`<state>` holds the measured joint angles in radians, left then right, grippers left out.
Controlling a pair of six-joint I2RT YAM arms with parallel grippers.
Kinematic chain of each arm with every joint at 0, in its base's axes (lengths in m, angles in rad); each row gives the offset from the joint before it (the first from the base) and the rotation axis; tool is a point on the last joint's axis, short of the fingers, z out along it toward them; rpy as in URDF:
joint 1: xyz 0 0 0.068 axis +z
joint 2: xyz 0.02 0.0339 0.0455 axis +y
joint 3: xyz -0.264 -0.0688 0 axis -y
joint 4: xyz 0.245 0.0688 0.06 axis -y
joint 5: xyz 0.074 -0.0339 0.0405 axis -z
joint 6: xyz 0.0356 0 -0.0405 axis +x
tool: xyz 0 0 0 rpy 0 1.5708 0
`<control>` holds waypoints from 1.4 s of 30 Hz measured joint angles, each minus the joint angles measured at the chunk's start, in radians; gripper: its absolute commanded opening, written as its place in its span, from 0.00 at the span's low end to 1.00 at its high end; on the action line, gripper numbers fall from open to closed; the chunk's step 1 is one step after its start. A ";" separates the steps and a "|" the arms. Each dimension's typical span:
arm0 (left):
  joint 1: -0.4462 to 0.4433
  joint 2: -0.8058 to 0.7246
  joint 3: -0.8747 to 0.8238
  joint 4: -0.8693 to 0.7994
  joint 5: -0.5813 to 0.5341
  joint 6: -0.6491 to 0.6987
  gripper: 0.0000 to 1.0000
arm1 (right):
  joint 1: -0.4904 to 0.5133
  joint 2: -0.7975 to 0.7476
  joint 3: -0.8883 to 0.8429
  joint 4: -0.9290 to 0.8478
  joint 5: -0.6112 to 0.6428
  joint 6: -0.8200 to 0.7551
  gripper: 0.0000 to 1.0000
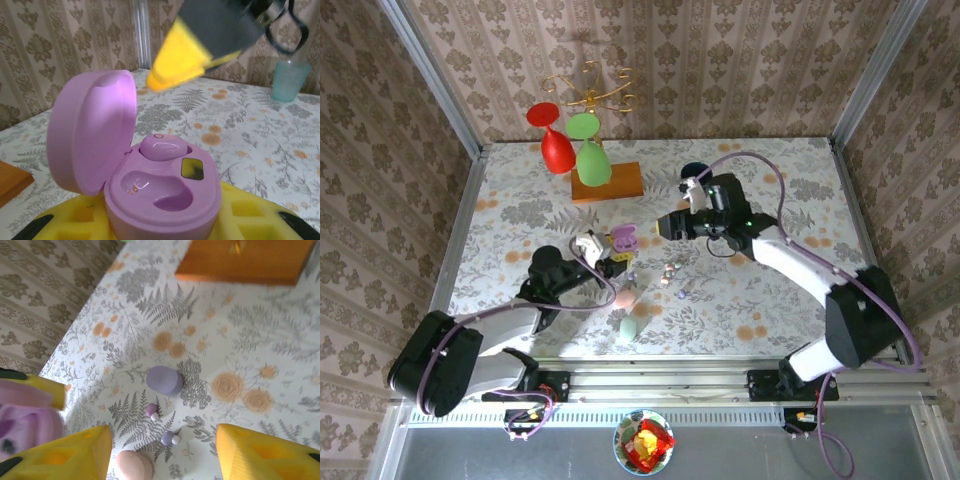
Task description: Insert the wireless bluetooth earbuds into the charging case
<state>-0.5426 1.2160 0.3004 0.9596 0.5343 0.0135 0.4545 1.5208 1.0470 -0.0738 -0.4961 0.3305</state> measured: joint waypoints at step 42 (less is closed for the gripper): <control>0.531 -0.024 0.025 -0.033 -0.198 -0.127 0.30 | 0.515 0.687 0.664 -0.510 0.684 0.028 0.39</control>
<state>-0.0113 1.1923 0.3252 0.9264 0.3363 -0.1139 0.9695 2.2082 1.7111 -0.5838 0.1883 0.3584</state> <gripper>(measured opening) 0.358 0.402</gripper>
